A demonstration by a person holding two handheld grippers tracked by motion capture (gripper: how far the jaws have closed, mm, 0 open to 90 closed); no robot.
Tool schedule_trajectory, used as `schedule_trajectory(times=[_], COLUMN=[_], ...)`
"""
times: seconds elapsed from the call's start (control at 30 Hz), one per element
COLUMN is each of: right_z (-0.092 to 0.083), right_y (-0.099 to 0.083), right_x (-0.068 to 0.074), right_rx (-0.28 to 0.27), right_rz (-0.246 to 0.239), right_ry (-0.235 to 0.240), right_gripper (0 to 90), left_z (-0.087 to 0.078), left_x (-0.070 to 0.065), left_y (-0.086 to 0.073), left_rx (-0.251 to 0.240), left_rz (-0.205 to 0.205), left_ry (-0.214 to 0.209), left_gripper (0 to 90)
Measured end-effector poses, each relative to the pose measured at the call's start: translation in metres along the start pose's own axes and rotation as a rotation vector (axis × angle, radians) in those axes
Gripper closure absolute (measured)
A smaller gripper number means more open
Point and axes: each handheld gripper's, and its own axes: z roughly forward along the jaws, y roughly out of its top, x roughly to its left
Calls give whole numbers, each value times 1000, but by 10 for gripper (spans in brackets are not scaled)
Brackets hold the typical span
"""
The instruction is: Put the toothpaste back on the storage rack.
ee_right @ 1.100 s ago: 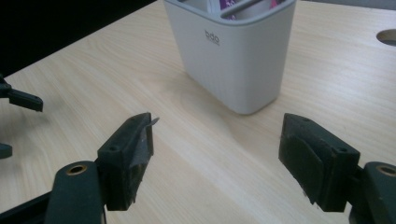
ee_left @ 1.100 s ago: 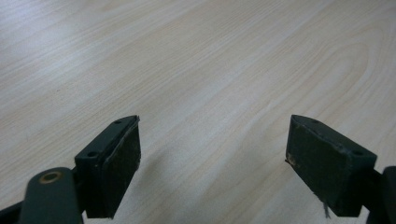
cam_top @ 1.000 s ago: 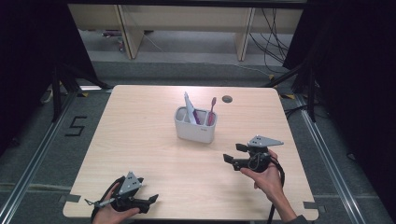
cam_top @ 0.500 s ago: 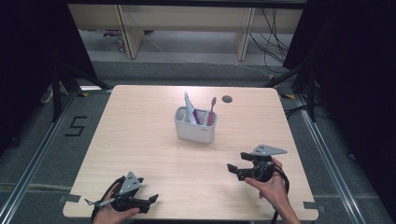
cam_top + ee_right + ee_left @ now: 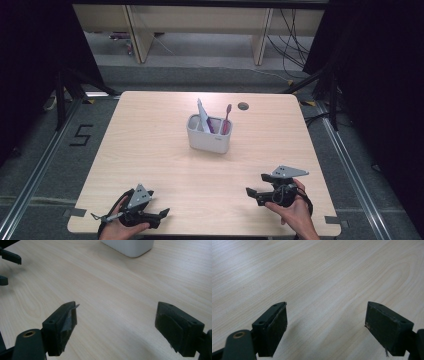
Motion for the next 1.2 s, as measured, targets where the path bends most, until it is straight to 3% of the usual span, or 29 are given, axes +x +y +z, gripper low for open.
schedule_trajectory(times=[0.1, 0.13, 0.17, 0.2, 0.27, 0.33, 0.4, 0.43, 0.5, 0.53, 0.57, 0.6, 0.63, 0.67, 0.7, 0.77, 0.8, 0.97, 1.0, 1.03, 1.07, 1.17, 1.2], right_z=[-2, -3, -3, -5, -6, -7, -9, -10, -10, -11, -9, -11, -10, -11, -11, -12, -11, -14, -13, -15, -14, -13, -11], right_y=[-5, -6, -7, -9, -10, -12, -14, -15, -16, -17, -18, -19, -20, -21, -22, -24, -25, -28, -29, -29, -29, -29, -29], right_x=[0, 2, 1, 5, 2, 1, 2, 5, 4, 6, 5, 7, 6, 9, 8, 10, 9, 14, 13, 15, 13, 13, 13], right_rx=[4, 16, 9, 24, 7, 19, 7, 19, 5, 24, 15, 33, 20, 29, 22, 37, 28, 58, 49, 60, 51, 61, 71], right_rz=[-42, -12, -38, 8, -40, -26, -37, -5, -32, -6, -28, -11, -34, -12, -39, -17, -40, -30, -46, -35, -73, -84, -73], right_ry=[-16, -13, -10, -15, -24, 5, -18, -12, -16, -14, -20, -17, -17, -20, -22, -28, -18, -22, -8, -26, -38, -27, -1], right_gripper=[182, 181, 180, 179, 174, 172, 172, 172, 172, 171, 169, 168, 168, 168, 167, 167, 167, 167, 167, 167, 167, 167, 167], left_z=[-1, 0, 0, 0, 0, 0, 0, 0, 0, -1, 0, 0, 0, 0, -1, 0, 0, 0, 0, 1, 1, 0, 0], left_x=[2, 2, 1, 1, 1, 1, 1, 1, 1, 2, 0, 1, 1, 1, 2, 1, 0, 1, 1, 0, 0, 0, -1], left_y=[0, 0, 0, 0, 0, 0, 0, 0, 0, 0, 0, 0, 0, 0, 0, 0, 0, 0, 0, 0, 0, 0, 0], left_rx=[11, 9, 7, 9, 8, 8, 7, 7, 7, 14, 1, 11, 9, 7, 14, 11, 1, 7, 13, -4, -1, 2, -4], left_rz=[14, 13, 10, 10, 6, 7, 7, 8, 8, 17, 1, 12, 11, 8, 16, 11, -1, 6, 16, 5, 5, 9, 3], left_ry=[9, 9, 8, 8, 3, 4, 5, 5, 5, 8, 1, 9, 8, 4, 8, 8, 1, 4, 7, -4, -3, 1, -2], left_gripper=[174, 174, 174, 174, 174, 174, 174, 174, 174, 174, 174, 174, 174, 174, 174, 174, 174, 174, 174, 174, 174, 174, 174])
